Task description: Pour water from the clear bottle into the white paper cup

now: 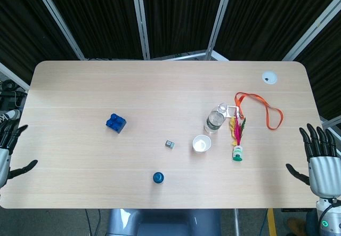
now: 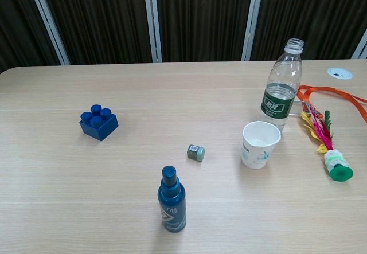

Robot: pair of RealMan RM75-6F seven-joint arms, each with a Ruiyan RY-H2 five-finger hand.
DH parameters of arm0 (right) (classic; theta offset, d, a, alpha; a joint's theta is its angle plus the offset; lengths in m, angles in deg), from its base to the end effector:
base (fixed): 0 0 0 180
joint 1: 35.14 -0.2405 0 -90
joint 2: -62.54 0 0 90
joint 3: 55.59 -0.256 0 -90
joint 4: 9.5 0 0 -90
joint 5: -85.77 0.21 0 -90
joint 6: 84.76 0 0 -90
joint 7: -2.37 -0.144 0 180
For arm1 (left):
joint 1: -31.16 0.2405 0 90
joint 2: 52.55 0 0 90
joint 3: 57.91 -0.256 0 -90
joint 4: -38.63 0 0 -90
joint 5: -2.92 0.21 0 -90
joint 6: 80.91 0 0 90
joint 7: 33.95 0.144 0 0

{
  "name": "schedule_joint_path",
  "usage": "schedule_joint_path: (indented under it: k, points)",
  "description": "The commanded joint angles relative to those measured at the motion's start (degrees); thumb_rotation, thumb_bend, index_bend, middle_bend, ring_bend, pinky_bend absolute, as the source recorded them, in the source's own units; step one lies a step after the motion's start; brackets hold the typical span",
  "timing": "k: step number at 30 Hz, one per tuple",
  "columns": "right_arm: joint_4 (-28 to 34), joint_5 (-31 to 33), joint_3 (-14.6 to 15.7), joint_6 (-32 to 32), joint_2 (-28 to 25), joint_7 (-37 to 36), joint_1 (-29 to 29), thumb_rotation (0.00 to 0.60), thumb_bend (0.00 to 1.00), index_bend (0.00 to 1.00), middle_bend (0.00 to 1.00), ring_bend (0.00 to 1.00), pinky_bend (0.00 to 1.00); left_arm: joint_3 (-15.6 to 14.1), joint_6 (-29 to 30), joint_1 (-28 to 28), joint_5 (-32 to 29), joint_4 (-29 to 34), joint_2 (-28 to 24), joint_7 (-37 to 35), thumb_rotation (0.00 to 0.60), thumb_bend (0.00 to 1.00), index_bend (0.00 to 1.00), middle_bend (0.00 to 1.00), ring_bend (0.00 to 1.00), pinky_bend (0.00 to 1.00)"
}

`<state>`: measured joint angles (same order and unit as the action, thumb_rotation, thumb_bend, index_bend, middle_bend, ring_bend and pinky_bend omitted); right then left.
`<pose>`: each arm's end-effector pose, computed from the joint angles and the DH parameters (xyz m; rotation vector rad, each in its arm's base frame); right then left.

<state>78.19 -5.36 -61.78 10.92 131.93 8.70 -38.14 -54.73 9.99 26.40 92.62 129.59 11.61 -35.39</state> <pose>-0.2984 -0.1794 0.1647 1.3141 -0.6371 0.9922 -0.3009 0.1809 0.1714 -1.3768 -0.7991 -1.0092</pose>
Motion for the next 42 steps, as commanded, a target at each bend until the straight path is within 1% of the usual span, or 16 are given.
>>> schedule_joint_path:
  k: [1,6,9,12,15,18,20,23,25,28,29,31,37,42]
  points:
    - [0.4,0.26,0.34,-0.51,-0.15,0.18,0.03,0.6,0.0,0.0,0.0,0.0,0.0,0.07,-0.17,0.04,-0.33,0.29,-0.17,0.16,0.6,0.0,0.0,0.0,0.0,0.0]
    - [0.71,0.77,0.65,-1.75,-0.36,-1.31,-0.12,0.6,0.0,0.0,0.0,0.0,0.0,0.09,-0.35,0.01,-0.49,0.49,-0.2,0.68,0.6,0.0,0.0,0.0,0.0,0.0]
    - [2.31,2.82,1.43,-6.25,-1.47,-8.39,-0.94,0.6,0.0,0.0,0.0,0.0,0.0,-0.08,-0.23,0.13,-0.28,0.51,-0.03,1.19,0.6,0.0,0.0,0.0,0.0,0.0]
    - [1.1,5.51,1.14,-12.89,-1.96,-17.0,-3.39,0.6,0.0,0.0,0.0,0.0,0.0,-0.17,-0.05,0.12,0.16,0.8,0.03,1.43,0.6,0.0,0.0,0.0,0.0,0.0]
    - [-2.77,7.52,0.55,-20.44,-1.06,-26.69,-6.78,0.6,0.0,0.0,0.0,0.0,0.0,-0.19,-0.25,0.03,0.17,1.25,0.15,2.0,0.6,0.0,0.0,0.0,0.0,0.0]
    - [-8.01,8.28,0.1,-29.21,0.12,-39.79,-11.06,0.6,0.0,0.0,0.0,0.0,0.0,-0.07,-1.13,-0.4,-0.2,1.7,0.49,3.51,0.6,0.0,0.0,0.0,0.0,0.0]
    - [-10.44,8.26,-0.08,-32.55,0.72,-44.68,-12.9,0.6,0.0,0.0,0.0,0.0,0.0,0.06,-1.75,-0.67,-0.65,1.68,0.74,4.16,0.6,0.0,0.0,0.0,0.0,0.0]
    - [-16.57,7.32,-0.24,-38.18,2.91,-52.99,-16.66,0.6,0.0,0.0,0.0,0.0,0.0,0.6,-3.2,-1.25,-2.3,1.44,1.29,5.12,0.6,0.0,0.0,0.0,0.0,0.0]
    - [-21.19,5.8,0.14,-41.0,4.92,-58.57,-19.09,0.6,0.0,0.0,0.0,0.0,0.0,1.1,-3.79,-1.51,-3.5,0.93,1.7,5.98,0.6,0.0,0.0,0.0,0.0,0.0]
    - [-26.41,3.92,0.64,-43.42,7.57,-66.01,-21.87,0.6,0.0,0.0,0.0,0.0,0.0,1.44,-4.25,-1.62,-4.61,0.57,2.22,6.51,0.6,0.0,0.0,0.0,0.0,0.0]
    - [-27.85,3.51,0.74,-43.65,8.27,-67.58,-22.44,0.6,0.0,0.0,0.0,0.0,0.0,1.49,-4.34,-1.64,-4.81,0.49,2.32,6.7,0.6,0.0,0.0,0.0,0.0,0.0]
    - [-32.98,2.74,0.84,-44.45,10.88,-70.12,-24.26,0.6,0.0,0.0,0.0,0.0,0.0,1.54,-4.67,-1.72,-5.3,0.23,2.65,7.34,0.6,0.0,0.0,0.0,0.0,0.0]
    - [-42.58,2.28,1.53,-48.09,16.39,-75.72,-28.09,0.6,0.0,0.0,0.0,0.0,0.0,1.94,-5.51,-1.99,-6.76,-0.24,3.21,8.17,0.6,0.0,0.0,0.0,0.0,0.0]
    - [-46.83,0.95,2.57,-48.39,19.65,-78.78,-30.8,0.6,0.0,0.0,0.0,0.0,0.0,2.22,-6.04,-2.25,-7.5,-0.41,3.34,8.24,0.6,0.0,0.0,0.0,0.0,0.0]
